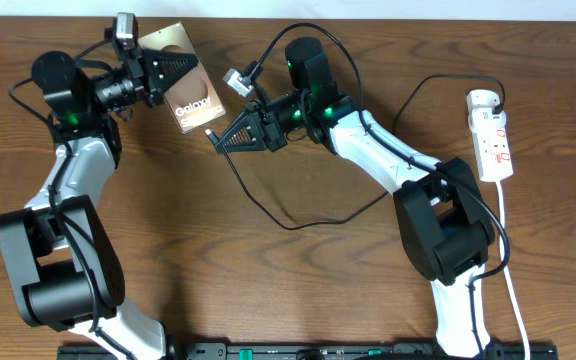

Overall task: Plug charger to phone and switch on socket
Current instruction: 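Raise the plug with the right gripper toward the phone's bottom port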

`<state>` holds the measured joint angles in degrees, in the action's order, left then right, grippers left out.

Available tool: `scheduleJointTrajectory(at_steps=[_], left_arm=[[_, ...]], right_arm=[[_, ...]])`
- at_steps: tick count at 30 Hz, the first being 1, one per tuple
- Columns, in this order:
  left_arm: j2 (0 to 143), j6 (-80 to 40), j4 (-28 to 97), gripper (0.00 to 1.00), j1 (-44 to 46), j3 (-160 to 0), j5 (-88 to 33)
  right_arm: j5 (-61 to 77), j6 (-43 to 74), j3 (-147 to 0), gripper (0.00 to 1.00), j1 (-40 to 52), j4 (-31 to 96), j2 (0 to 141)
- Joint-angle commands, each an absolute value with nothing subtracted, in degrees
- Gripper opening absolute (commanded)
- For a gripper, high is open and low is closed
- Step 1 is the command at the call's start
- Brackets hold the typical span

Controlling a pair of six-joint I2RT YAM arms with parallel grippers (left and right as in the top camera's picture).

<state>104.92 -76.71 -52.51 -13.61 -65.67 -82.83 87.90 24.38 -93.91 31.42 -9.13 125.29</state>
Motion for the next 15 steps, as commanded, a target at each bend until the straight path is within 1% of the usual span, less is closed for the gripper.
scheduleJointTrajectory(at_steps=[1, 15], left_arm=[[104.4, -76.8, -53.1, 0.07, -13.8, -66.0, -83.7], [104.4, -76.3, -53.1, 0.08, -13.7, -66.0, -84.3]], right_arm=[[89.1, 24.8, -94.4, 0.01, 31.1, -9.7, 125.8], [88.9, 24.8, -94.4, 0.01, 31.0, -10.2, 125.8]])
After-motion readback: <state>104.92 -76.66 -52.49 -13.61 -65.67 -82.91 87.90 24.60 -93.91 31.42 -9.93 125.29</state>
